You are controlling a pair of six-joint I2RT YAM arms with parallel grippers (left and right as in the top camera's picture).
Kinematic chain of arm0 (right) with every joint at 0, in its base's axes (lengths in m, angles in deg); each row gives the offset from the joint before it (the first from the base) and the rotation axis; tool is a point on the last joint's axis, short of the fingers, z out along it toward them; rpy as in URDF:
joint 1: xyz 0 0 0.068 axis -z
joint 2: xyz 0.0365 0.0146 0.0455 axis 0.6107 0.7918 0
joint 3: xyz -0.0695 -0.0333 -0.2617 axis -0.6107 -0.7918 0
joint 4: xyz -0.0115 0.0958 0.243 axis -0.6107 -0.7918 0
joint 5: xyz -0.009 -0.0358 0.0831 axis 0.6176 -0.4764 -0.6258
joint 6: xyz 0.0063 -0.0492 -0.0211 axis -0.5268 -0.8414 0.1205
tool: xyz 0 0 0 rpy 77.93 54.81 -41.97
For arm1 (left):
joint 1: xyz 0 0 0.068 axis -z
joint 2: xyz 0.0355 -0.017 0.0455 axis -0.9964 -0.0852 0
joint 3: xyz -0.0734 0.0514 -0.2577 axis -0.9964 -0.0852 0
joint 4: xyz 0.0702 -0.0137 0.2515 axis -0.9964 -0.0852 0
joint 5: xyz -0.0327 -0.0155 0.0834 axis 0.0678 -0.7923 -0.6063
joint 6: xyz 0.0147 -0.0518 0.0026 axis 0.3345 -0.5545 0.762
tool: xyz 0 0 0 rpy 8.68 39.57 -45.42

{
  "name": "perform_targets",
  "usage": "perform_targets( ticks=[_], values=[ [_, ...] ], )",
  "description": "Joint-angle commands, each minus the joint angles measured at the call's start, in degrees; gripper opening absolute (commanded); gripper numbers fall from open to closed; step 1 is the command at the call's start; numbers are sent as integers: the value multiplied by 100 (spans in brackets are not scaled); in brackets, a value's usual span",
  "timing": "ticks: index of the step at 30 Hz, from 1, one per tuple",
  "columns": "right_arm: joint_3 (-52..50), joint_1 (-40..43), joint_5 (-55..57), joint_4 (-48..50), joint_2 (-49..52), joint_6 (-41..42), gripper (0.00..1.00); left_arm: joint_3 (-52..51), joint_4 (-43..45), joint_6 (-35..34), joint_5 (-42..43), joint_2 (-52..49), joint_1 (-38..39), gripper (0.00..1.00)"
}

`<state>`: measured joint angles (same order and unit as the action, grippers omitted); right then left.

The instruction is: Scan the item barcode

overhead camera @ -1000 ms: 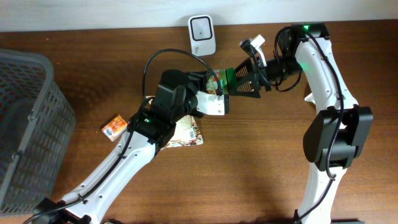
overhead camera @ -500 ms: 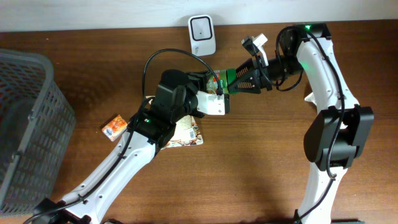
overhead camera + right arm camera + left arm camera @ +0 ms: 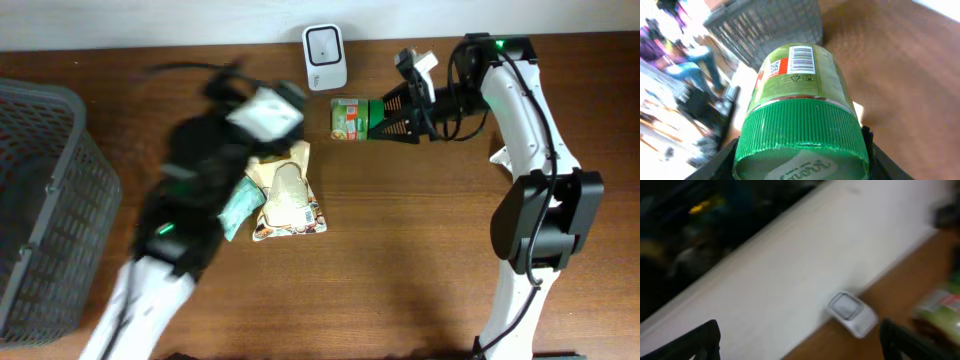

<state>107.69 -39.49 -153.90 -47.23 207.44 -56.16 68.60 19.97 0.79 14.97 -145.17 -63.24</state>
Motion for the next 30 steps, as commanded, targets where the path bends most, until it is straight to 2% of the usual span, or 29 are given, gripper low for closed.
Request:
perform_targets(
  ticks=[1,3,6,12,20,25,27,30],
  values=[
    [2,-39,413,385,11,-396,4,63,-968,-1311,-247,671,-745,99],
    [2,-39,470,658,9,-354,4,63,-1379,-1591,-245,826,-1143,99],
    [2,-37,678,1102,-26,-330,4,63,-1659,-1609,-225,813,-1449,99],
    [2,-39,752,2721,-254,-334,4,63,-1661,-1606,-225,813,-1453,99],
    [4,-37,750,4148,-516,-337,4,63,-1659,-1602,-227,732,-1453,99],
    [4,-39,282,4044,-667,-334,4,63,-1659,-1602,-227,721,-1453,99],
    [4,-39,-26,3609,-817,-339,4,63,-1657,-1602,-227,721,-1453,99],
    [2,-44,214,3099,-1303,-380,4,63,-1657,-1602,-227,721,-1453,99]
  ],
)
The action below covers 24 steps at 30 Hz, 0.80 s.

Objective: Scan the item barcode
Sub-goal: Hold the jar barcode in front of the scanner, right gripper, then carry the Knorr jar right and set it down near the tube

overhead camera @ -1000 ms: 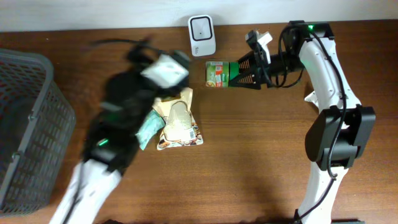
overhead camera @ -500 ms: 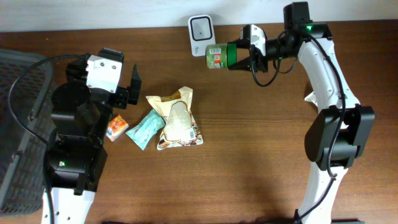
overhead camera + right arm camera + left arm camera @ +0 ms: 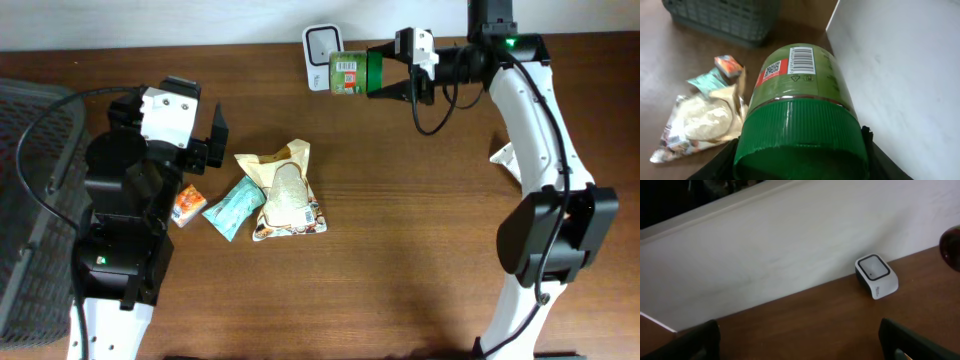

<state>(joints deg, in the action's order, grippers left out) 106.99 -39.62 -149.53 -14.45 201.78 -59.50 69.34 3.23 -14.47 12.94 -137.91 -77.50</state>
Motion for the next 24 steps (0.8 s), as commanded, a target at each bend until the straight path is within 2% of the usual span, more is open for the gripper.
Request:
perform_targets(
  ticks=[1,4,7,22,23,24],
  values=[
    [72,-31,-184,-293,-898,-44,4,-11,17,-79,-24,-4,-28,99],
    [72,-170,-181,-890,-1381,-184,4,-11,17,-79,-24,-4,-28,99],
    [72,-452,-37,-1469,-1722,-975,4,-11,13,-79,-24,-4,-28,99],
    [72,-621,98,-1661,-1814,-964,4,-11,-35,-79,-24,-4,-28,99],
    [72,-621,92,-1663,-1814,-914,4,-11,-39,-79,-24,-4,-28,99],
    [72,-621,-114,-1744,-1814,-494,4,-11,-39,-79,-24,-4,-28,99]
  ],
)
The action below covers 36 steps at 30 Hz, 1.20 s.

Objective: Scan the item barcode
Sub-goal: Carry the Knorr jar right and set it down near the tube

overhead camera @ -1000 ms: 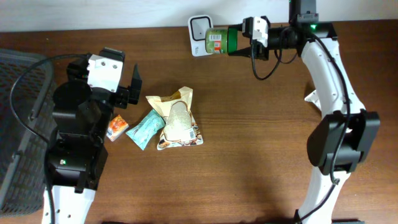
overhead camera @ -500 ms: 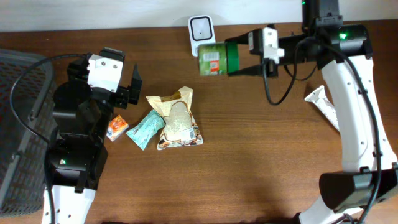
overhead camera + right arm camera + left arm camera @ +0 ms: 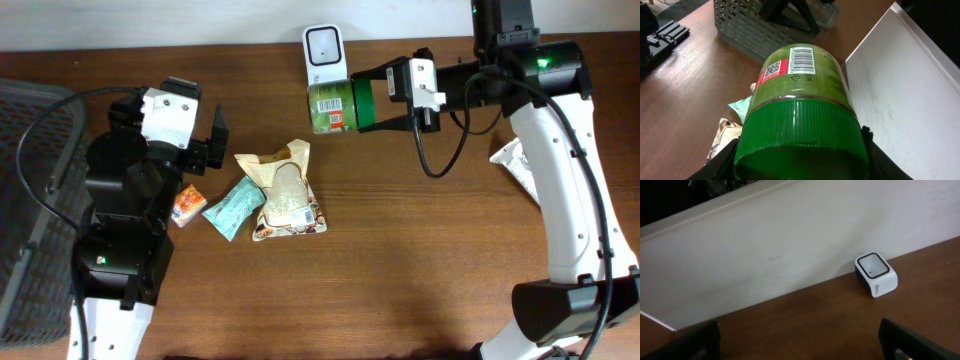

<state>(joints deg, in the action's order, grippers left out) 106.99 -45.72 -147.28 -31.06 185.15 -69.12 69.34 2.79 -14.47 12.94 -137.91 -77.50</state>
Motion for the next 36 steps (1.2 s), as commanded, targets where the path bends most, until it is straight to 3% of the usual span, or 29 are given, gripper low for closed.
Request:
perform_targets(
  ticks=[1,3,5,6,9,14,19,20,21,25,36],
  values=[
    [72,-11,-487,-269,-151,859,4,-11,-9,-79,-22,-4,-28,99],
    [72,-13,-186,-391,-142,1805,4,-11,-133,-79,-26,0,-28,99],
    [72,-219,2811,820,-122,5447,4,-11,-358,-79,-179,76,-31,99],
    [72,-411,4441,1102,-118,6290,4,-11,-490,-81,-170,153,-59,99],
    [72,-986,6196,1497,-68,6699,4,-11,-1443,-79,-168,715,-468,99],
    [256,-1755,9468,1755,866,6765,4,-11,-2138,-79,-170,1429,-555,99],
    [2538,-2387,10557,575,2879,5764,4,-11,-2481,-79,-101,1471,-555,99],
    [2743,-2439,10804,673,3145,5595,4,-13,-2533,-79,28,1471,-555,99],
    [2763,-2531,11484,1401,3458,5071,4,-17,-2577,-79,251,1471,-555,99],
    [2758,-2649,12091,2389,3733,4472,4,-17,-2732,-79,341,1471,-555,99],
    [2756,-2721,12043,2752,4124,4538,4,-17,-2796,-81,758,1471,-555,99]
  ],
)
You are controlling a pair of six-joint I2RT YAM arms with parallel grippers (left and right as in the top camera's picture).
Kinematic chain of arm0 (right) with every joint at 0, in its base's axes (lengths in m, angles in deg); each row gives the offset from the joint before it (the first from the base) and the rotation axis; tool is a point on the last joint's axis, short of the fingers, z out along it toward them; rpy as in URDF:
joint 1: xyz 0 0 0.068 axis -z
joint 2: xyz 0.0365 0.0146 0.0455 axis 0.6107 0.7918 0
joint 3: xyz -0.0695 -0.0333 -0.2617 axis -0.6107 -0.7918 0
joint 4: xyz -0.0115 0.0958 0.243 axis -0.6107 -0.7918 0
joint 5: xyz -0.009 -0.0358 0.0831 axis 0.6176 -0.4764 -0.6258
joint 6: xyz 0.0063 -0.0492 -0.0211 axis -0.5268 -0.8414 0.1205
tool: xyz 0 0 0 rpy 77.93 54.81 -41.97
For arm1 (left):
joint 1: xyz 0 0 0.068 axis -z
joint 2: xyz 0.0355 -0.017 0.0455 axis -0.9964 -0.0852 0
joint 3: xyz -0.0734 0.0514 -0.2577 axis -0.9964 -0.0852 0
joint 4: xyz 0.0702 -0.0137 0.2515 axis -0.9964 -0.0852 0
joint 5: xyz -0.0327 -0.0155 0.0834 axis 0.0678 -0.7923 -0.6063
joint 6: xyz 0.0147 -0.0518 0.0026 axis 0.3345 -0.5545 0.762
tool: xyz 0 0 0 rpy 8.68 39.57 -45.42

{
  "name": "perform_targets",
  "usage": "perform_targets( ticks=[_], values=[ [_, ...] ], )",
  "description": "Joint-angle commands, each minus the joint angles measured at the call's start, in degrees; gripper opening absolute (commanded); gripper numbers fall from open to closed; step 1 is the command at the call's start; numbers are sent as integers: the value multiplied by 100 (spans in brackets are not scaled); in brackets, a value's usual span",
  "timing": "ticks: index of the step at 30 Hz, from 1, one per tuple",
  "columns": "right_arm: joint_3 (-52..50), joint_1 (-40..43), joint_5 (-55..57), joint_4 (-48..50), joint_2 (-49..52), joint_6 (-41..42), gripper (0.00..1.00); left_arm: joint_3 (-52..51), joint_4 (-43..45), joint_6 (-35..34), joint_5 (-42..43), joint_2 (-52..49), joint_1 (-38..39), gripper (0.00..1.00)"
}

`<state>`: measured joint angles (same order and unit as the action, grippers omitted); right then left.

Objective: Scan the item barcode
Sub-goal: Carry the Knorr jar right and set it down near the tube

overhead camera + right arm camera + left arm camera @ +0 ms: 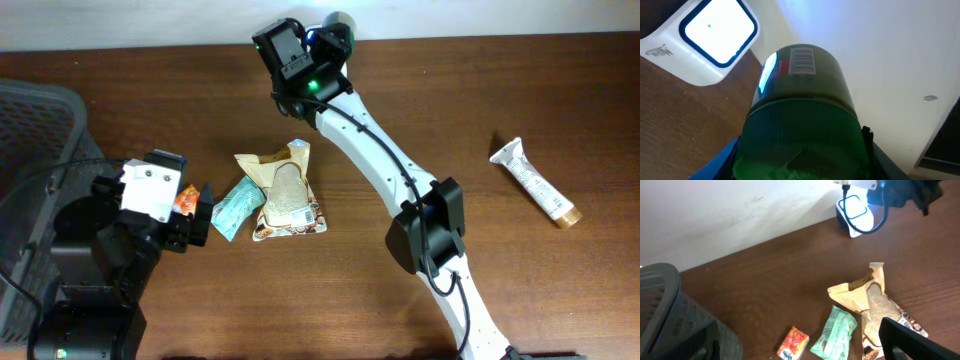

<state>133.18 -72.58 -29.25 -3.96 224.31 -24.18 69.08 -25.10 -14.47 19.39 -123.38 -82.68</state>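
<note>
A green jar (799, 85) with a ribbed green lid lies sideways in my right gripper (800, 150), which is shut on the lid end. Its barcode faces up. The white scanner (705, 37) is close at the jar's upper left, its window lit and throwing blue light on the jar. In the overhead view the right gripper (335, 22) is at the table's back edge and covers the scanner. My left gripper (800, 350) is open over the front left, holding nothing. The lit scanner (856, 214) also shows in the left wrist view.
A tan snack bag (283, 190), a teal packet (235, 208) and a small orange box (185, 200) lie left of centre. A grey basket (40, 130) stands at the far left. A white tube (535, 183) lies at the right.
My right gripper moved the jar from in front of the scanner to right against it at the back wall, and the scanner now glows. The left arm drew back toward the front left.
My right gripper first held the jar to the right of the scanner while the left arm was blurred over the packets. Then the jar was beside the scanner, then in front of it, with the left arm still. Now the jar is at the lit scanner.
</note>
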Motion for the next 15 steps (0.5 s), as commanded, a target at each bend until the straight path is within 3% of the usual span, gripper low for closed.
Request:
perform_targets(
  ticks=[1,15],
  values=[
    [138,-37,243,50,269,42,4,9,-7,-81,118,17,-37,99],
    [138,-46,284,518,664,22,4,9,-44,-79,498,-168,-37,99]
  ],
)
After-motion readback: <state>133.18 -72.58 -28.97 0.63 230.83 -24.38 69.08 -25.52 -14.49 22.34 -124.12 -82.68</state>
